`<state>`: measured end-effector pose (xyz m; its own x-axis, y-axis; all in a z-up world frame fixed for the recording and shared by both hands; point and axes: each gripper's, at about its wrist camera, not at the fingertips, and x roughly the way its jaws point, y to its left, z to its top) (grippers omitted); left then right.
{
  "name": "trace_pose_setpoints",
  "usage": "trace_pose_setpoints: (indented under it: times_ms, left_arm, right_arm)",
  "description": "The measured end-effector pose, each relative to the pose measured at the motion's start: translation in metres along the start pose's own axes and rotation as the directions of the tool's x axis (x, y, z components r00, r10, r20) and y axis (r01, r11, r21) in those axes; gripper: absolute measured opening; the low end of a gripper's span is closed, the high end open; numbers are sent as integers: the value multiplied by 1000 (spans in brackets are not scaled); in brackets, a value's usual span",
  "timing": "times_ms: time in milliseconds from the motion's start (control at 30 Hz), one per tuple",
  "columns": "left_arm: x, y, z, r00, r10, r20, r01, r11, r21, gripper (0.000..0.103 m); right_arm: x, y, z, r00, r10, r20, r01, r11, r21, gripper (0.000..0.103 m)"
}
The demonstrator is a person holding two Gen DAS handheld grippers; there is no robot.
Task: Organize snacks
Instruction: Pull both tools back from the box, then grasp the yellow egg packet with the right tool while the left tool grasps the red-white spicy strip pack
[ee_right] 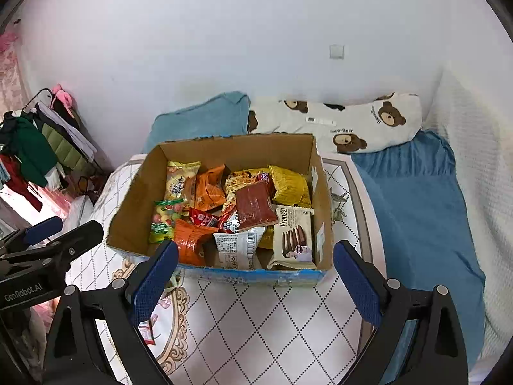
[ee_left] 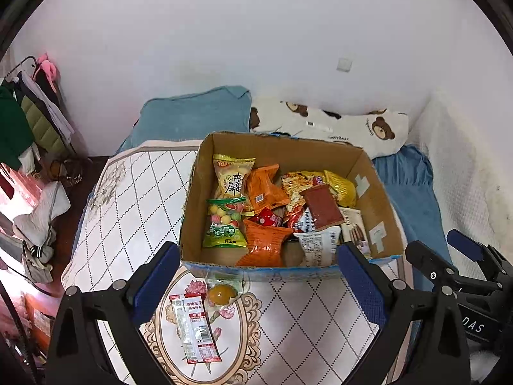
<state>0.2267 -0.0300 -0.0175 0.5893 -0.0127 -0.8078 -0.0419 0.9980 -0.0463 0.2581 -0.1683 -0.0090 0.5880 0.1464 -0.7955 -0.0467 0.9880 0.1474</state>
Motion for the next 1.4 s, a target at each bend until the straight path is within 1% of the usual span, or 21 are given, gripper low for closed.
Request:
trace_pose_setpoints:
  times_ms: [167,300,400,500,600,633,667,767,833,867,933,967,1033,1067,1133,1167,1200,1233,1267,1300,1400]
  left_arm:
    - [-19,-4,-5,999,5,38,-5,1000,6,101]
    - [-24,1,-10,1000,5,31,-4,1000,-8,101]
    - [-21,16,-18,1000,21,8,-21,1000,-16,101]
    - [-14,41,-34,997,75,-15,-75,997,-1,101]
    - [3,78,-59,988,133,-83,-133,991,12,101]
    - [10,88,-66,983,148,-108,-147,989,12,101]
    - [18,100,-74,977,159,-144,-160,987,8,101]
    - [49,131,-98,955,137,-262,-152,988,-37,101]
    - [74,144,-112,943,57,-329,-94,991,-97,101]
    - [86,146,-117,932,22,-361,-71,990,-122,101]
    - [115,146,-127,905,-62,-420,-13,985,-174,100]
    - [132,144,-133,888,-103,-447,13,980,-200,100]
    - [157,137,-140,865,-140,-481,35,975,-221,100]
    - [165,136,-143,860,-150,-487,43,973,-225,100]
    - [184,133,-149,853,-125,-507,21,978,-207,86]
    - [187,133,-150,857,-114,-503,15,980,-197,81]
    - [187,134,-150,868,-93,-488,9,985,-171,68]
    - [184,135,-150,874,-82,-480,10,988,-152,54]
    - [181,139,-150,878,-75,-474,10,990,-139,52]
    - [177,144,-150,880,-89,-466,25,990,-142,51]
    - [168,163,-151,889,-56,-455,-3,992,-129,51]
  right_arm:
    - [-27,-1,-7,999,7,39,-7,1000,18,99]
    - [-35,-3,-12,999,26,37,-28,998,50,99]
    - [-29,-1,-21,998,59,0,-59,994,87,99]
    - [-12,9,-37,993,100,-66,-92,989,113,99]
    - [16,23,-61,977,153,-145,-131,979,155,99]
    - [29,30,-71,968,177,-180,-146,974,172,97]
    - [41,37,-82,958,200,-208,-161,969,190,91]
    - [70,58,-108,935,225,-275,-168,962,216,78]
    - [87,71,-123,924,228,-307,-161,960,227,73]
    - [92,76,-129,923,220,-315,-151,962,228,71]
    - [105,87,-137,923,210,-323,-137,962,235,69]
    - [109,90,-137,924,204,-323,-132,963,233,67]
    - [119,100,-137,929,188,-318,-118,967,225,67]
    - [123,103,-136,931,180,-317,-112,969,221,67]
    - [130,111,-131,937,163,-308,-100,972,211,67]
    - [134,113,-128,939,162,-305,-100,972,211,67]
    - [137,116,-126,940,166,-299,-103,971,217,67]
    - [143,119,-123,940,174,-294,-109,969,223,67]
    - [148,122,-121,939,177,-293,-113,968,224,67]
    - [154,124,-119,939,181,-292,-115,967,228,67]
    - [172,134,-116,937,191,-293,-123,964,235,67]
